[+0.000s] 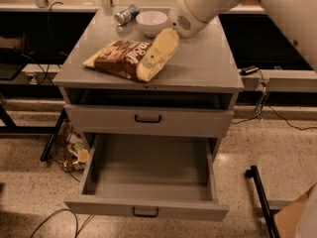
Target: Place brown chip bag into middle drawer
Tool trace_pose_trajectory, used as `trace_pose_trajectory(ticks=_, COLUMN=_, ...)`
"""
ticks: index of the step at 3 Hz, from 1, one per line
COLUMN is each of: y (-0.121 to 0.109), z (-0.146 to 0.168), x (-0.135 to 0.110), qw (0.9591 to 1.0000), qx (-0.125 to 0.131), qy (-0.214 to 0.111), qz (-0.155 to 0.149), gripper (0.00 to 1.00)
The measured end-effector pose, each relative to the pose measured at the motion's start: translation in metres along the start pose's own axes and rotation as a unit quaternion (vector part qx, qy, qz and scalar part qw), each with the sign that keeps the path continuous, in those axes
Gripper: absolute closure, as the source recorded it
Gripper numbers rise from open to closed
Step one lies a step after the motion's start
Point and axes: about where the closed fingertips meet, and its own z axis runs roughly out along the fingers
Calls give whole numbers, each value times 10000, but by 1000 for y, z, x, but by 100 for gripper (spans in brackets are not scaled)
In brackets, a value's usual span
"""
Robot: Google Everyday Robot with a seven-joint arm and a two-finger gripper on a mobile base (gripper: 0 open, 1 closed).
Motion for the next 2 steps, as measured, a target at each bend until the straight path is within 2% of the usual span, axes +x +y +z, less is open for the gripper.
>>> trace_pose_trajectory(ticks=1, y=-17, z=46, x=1, qw=9993, qx=105, qy=142, qz=330, gripper=0)
trace_pose_trajectory(ticks=2, y=-31, z=78, x=0, qw=9980, qx=196, qy=176, qz=579, gripper=0)
